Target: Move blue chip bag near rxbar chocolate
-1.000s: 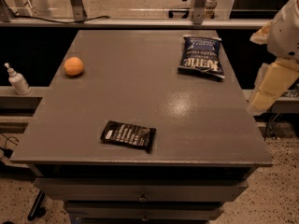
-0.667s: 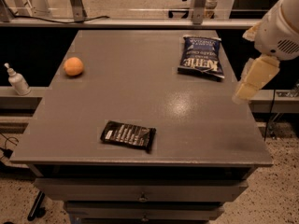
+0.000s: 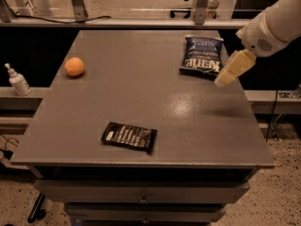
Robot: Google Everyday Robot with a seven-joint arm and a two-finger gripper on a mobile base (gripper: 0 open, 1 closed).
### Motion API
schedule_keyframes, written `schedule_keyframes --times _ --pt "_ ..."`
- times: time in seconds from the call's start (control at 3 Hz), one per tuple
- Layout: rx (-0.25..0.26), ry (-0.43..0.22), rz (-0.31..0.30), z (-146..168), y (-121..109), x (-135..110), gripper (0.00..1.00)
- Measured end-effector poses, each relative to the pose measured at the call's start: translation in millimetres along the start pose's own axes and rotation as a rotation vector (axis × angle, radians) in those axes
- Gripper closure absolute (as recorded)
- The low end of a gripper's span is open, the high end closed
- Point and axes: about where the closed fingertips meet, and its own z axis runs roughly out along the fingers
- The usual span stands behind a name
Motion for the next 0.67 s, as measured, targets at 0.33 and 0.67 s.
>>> schedule_keyframes --times 0.33,0.67 --pt "-0.022 -0.096 0.106 37 -24 1 0.00" --pt "-0.039 -0.178 0.182 69 -44 -3 0.00"
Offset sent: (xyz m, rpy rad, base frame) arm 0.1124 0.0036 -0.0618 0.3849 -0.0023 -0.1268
